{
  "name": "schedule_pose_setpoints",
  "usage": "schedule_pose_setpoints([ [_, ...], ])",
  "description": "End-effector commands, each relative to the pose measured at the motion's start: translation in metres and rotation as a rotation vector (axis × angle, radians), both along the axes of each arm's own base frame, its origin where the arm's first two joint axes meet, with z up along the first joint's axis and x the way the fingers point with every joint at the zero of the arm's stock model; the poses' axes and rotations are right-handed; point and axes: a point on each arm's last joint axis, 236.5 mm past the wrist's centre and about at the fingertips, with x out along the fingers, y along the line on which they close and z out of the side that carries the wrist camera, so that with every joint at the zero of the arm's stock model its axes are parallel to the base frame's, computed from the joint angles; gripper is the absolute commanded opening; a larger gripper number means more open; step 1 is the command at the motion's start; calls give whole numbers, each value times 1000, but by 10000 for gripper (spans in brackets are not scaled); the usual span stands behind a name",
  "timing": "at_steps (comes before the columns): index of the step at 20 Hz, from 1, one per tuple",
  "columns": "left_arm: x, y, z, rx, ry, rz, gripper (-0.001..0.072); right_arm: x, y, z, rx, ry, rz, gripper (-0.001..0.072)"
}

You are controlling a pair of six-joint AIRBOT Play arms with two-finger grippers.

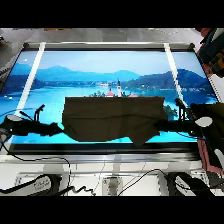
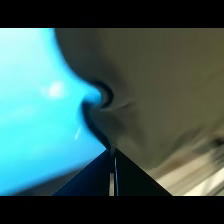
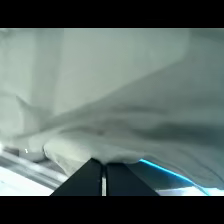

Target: Fold the clothes and pants, and hang the long-sleeved shirts on hangers.

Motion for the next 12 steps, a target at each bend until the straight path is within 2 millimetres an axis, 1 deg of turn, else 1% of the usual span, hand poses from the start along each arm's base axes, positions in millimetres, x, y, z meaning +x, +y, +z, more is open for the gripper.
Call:
schedule_pose_setpoints([
  [1,73,-14,66,-146,-263,132,16,53,-22,35,5,-139,-200,7],
  [2,98,-13,81,-163,-333,199,16,70,-32,41,14,-182,-283,7],
  [3,118,-11,89,-153,-386,263,16,83,-38,43,22,-210,-342,7],
  [5,153,-2,89,-46,-471,376,16,106,-38,39,2,-250,-386,7],
  [6,165,2,86,15,-505,414,16,120,-39,36,-18,-270,-404,7],
  [7,176,6,83,75,-537,451,16,136,-40,33,-26,-282,-437,7],
  [9,190,14,77,169,-578,511,16,169,-49,27,-15,-281,-525,7],
  [12,202,24,60,271,-597,568,17,212,-54,12,-5,-258,-552,8],
])
